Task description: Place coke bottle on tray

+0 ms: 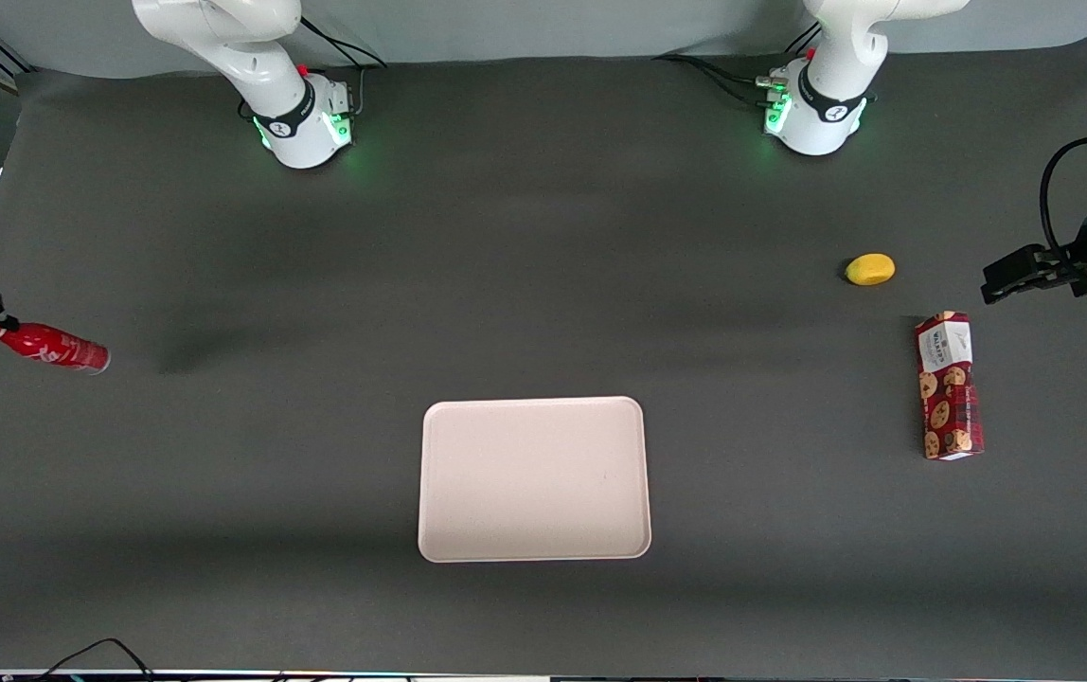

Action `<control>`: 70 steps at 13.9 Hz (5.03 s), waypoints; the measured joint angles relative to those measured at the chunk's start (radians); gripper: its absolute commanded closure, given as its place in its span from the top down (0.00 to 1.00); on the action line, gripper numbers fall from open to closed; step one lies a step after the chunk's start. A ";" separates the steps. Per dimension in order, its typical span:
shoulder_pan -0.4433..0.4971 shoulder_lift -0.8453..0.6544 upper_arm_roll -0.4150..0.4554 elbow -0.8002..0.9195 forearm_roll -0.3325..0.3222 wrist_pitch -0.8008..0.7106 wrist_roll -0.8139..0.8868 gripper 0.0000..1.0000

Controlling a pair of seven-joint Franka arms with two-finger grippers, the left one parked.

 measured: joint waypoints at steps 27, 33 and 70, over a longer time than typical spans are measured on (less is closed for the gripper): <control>0.672 0.494 0.148 0.301 0.065 0.372 1.347 0.00; 0.671 0.560 0.165 0.314 0.066 0.422 1.347 0.00; 0.045 -0.080 0.353 0.041 -0.125 0.035 1.106 1.00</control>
